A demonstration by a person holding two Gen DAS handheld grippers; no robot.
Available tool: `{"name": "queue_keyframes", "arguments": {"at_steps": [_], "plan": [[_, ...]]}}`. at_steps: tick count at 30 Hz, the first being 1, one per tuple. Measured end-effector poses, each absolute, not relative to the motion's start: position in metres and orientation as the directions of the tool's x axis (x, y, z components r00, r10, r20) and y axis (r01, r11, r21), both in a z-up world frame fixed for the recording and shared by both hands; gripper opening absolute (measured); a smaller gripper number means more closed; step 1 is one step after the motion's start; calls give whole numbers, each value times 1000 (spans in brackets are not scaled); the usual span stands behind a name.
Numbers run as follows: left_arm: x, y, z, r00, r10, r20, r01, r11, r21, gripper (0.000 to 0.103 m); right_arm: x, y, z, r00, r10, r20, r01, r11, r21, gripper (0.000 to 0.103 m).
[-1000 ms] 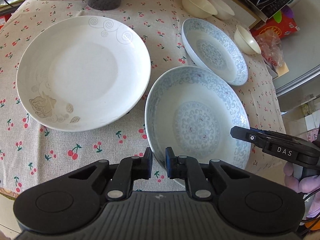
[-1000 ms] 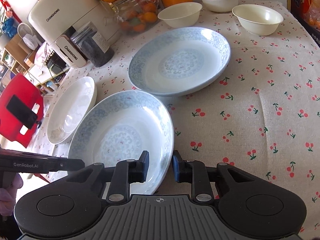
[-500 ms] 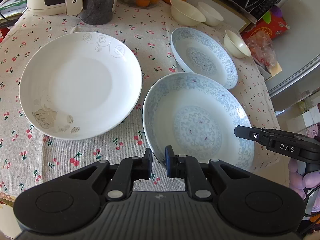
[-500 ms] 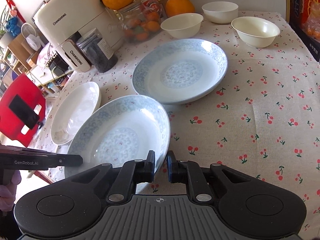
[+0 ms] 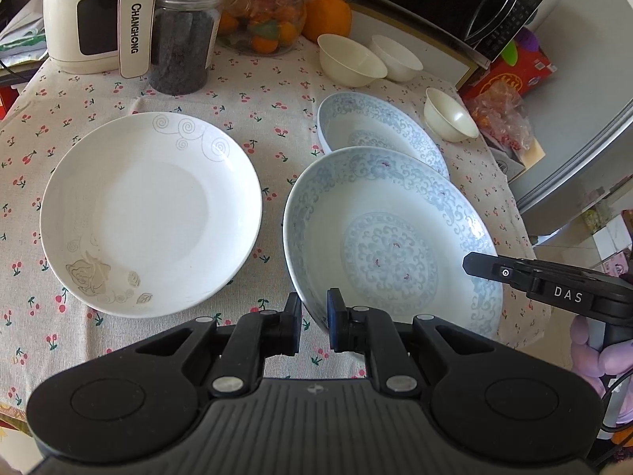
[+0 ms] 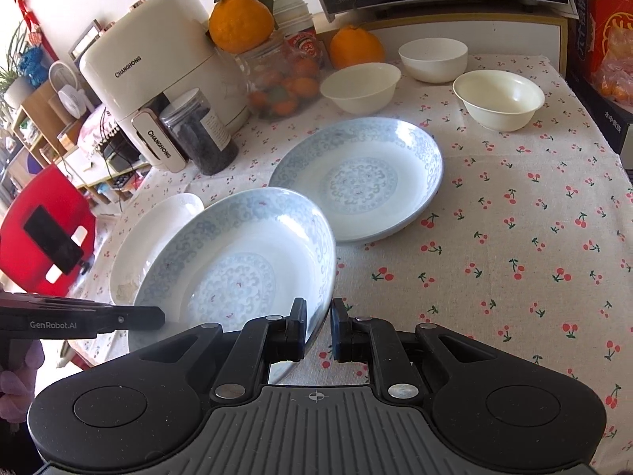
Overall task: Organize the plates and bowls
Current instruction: 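Lift the blue-patterned plate with both grippers onto the other blue plate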
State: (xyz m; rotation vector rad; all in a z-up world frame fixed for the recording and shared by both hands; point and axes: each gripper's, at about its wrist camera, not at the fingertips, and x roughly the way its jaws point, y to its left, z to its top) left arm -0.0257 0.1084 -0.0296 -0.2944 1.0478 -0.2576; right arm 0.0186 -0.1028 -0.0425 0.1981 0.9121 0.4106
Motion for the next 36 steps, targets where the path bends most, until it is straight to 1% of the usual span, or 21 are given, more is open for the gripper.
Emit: {"name": "queue_keyframes", "arguments": {"at_steps": [9, 13, 24, 36], "plan": [[-9, 104, -29, 513, -329, -793, 55, 934, -352, 11, 38, -108, -44, 564, 420, -711, -229, 907, 354, 13], [4, 104, -34, 530, -328, -782, 32, 929, -367, 10, 49, -109, -43, 579, 411, -704, -220, 910, 351, 13], [33, 90, -32, 565, -290, -773, 30, 943, -331, 10, 86, -118, -46, 601, 384, -701, -174, 919, 355, 13], [59, 74, -35, 592, -201, -780, 5, 969, -246, 10, 118, -115, -57, 618, 330, -713, -114, 936, 334, 13]]}}
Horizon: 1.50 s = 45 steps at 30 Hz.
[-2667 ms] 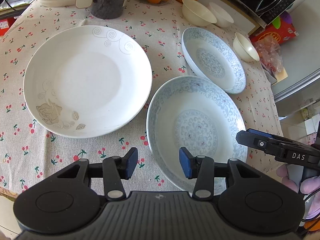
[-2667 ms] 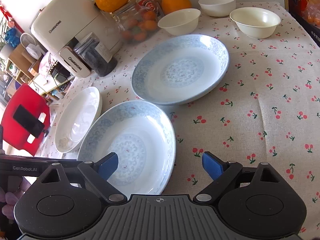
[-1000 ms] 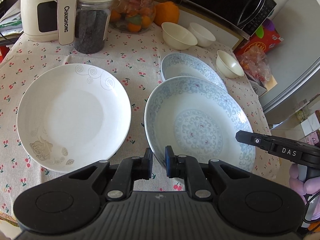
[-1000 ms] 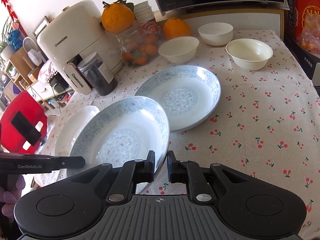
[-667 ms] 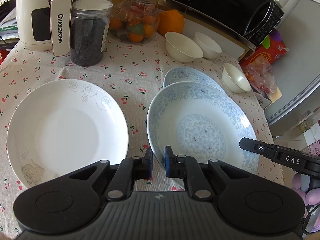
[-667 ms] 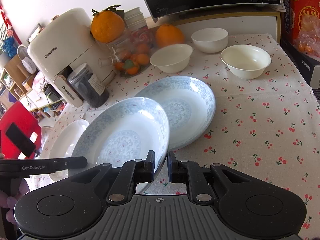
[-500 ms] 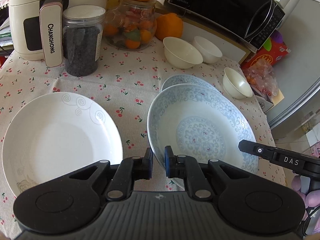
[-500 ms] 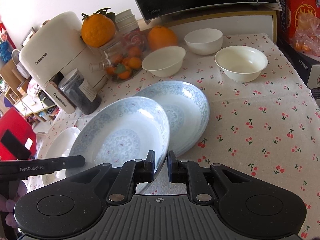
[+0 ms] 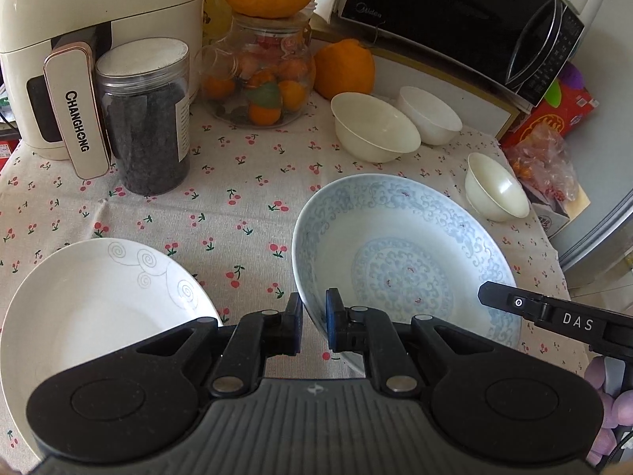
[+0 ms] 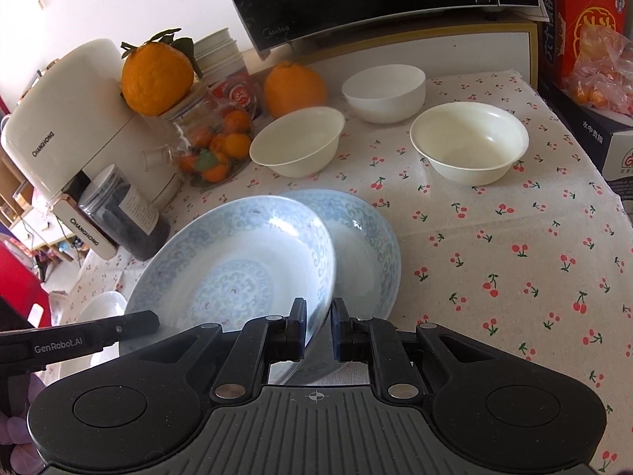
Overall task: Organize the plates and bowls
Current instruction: 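Lift the blue-patterned plate with both grippers onto the other blue plate, then lower the plate onto the stack and open both grippers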
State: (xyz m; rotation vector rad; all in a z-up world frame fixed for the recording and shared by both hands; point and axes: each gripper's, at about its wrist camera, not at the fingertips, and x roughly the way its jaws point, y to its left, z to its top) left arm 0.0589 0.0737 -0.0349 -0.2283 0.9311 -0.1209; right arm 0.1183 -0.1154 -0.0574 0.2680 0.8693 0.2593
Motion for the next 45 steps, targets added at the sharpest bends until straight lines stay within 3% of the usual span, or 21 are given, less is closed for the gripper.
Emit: {"name": "queue_keyframes", "arguments": {"at_steps": [27, 45], "plan": [[82, 34, -46, 649, -56, -759, 32, 998, -47, 12, 138, -121, -75, 628, 236, -742, 5, 952, 307, 14], [81, 6, -52, 685, 87, -723, 60, 983, 175, 15, 134, -121, -65, 641, 194, -743, 19, 963, 268, 14]]}}
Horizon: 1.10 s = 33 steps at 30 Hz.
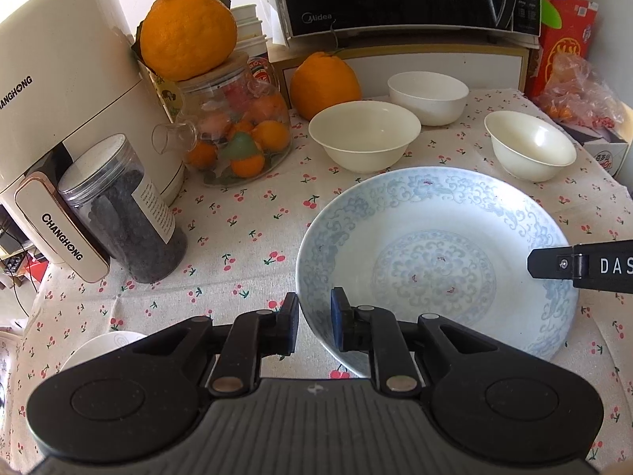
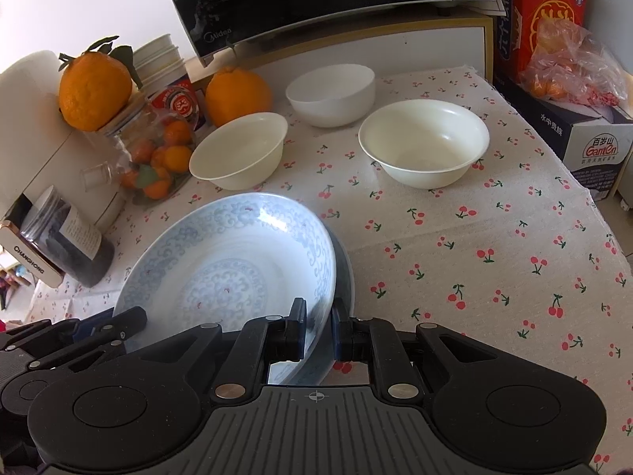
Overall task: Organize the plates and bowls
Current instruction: 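Lower the plate onto the stack and open both grippers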
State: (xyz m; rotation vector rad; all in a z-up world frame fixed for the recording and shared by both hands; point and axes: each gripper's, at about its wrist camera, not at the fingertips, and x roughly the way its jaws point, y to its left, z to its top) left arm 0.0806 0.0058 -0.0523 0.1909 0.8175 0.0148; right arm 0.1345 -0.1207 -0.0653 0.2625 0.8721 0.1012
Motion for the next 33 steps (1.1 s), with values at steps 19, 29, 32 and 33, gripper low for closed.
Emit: {"name": "queue_keyframes", "arguments": {"at_steps": [19, 29, 32, 33], "plan": [[81, -3, -57, 670, 98, -736, 88, 974, 210, 18, 131, -128, -62, 613, 158, -774, 55, 969, 241, 7], [81, 7, -56, 637, 67, -768, 72, 987, 145, 32, 130, -129, -59, 604, 180, -776, 47, 964, 260, 19], [81, 11, -53, 628, 62, -776, 68, 989, 134, 38, 128, -128, -56, 607, 180, -774, 41, 966, 257, 27], [80, 12, -52, 624, 57, -779, 68, 990, 127, 44, 127, -128, -55, 609, 181, -772, 39, 965, 257, 35]]}}
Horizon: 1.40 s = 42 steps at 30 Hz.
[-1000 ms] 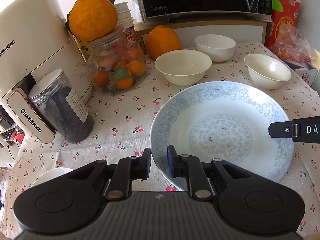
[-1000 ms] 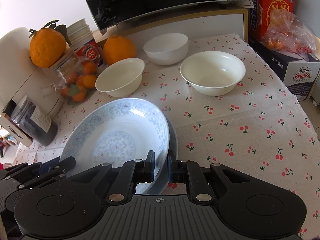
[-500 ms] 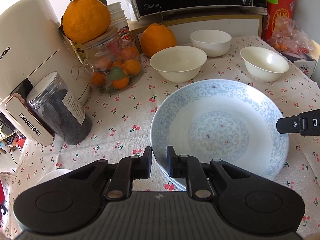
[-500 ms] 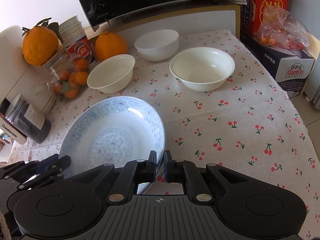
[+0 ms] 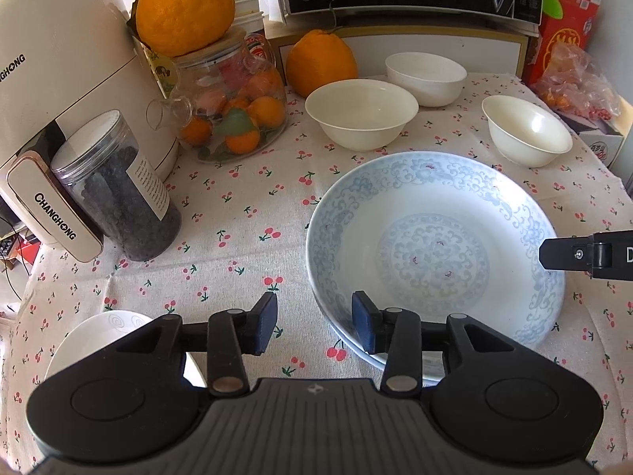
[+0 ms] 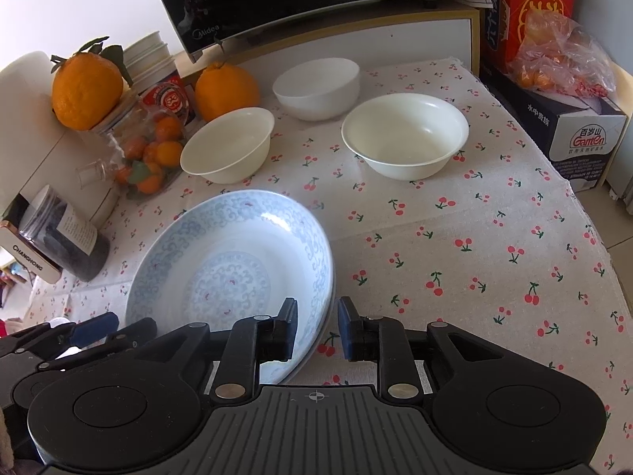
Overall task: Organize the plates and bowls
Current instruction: 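Lower the plate onto the stack and open both grippers, then move both grippers to the rim of the plain white plate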
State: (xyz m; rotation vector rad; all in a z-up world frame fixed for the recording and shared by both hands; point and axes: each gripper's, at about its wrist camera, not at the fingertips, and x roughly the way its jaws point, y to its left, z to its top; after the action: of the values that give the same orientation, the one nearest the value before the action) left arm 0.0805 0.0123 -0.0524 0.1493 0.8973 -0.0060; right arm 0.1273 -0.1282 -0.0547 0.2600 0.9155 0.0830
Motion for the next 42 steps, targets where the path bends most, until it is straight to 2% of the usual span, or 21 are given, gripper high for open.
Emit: {"name": "queue_keyframes", "arguments": {"at_steps": [1, 4, 6, 10, 12, 15, 18, 22, 42], "plan": [[80, 15, -51, 620, 47, -783, 68, 991, 113, 49, 126, -128, -53, 613, 183, -769, 37, 965, 259, 46], [76, 19, -46, 615, 20, -788, 73, 994, 83, 62, 122, -126, -47, 627, 185, -757, 25, 966, 257, 68], [74, 21, -44, 613, 9, -790, 78, 994, 72, 69, 120, -125, -44, 630, 193, -752, 11, 966, 257, 69], [69, 25, -38, 608, -4, -794, 84, 995, 60, 84, 114, -123, -38, 636, 203, -745, -3, 966, 260, 85], [67, 28, -36, 608, -11, -794, 84, 995, 50, 91, 111, -122, -36, 641, 200, -741, -10, 967, 253, 89], [62, 33, -32, 605, -24, -796, 86, 996, 35, 97, 107, -122, -33, 640, 206, -740, -20, 968, 251, 91], [58, 39, -29, 598, -34, -801, 86, 996, 22, 100, 102, -122, -30, 642, 213, -736, -32, 967, 253, 96], [50, 48, -25, 589, -46, -807, 88, 996, 7, 102, 94, -119, -26, 647, 212, -732, -55, 971, 232, 97], [16, 119, -15, 616, -17, -788, 11, 1000, -13, 102, 69, -91, -22, 652, 248, -716, -149, 968, 200, 98]]}}
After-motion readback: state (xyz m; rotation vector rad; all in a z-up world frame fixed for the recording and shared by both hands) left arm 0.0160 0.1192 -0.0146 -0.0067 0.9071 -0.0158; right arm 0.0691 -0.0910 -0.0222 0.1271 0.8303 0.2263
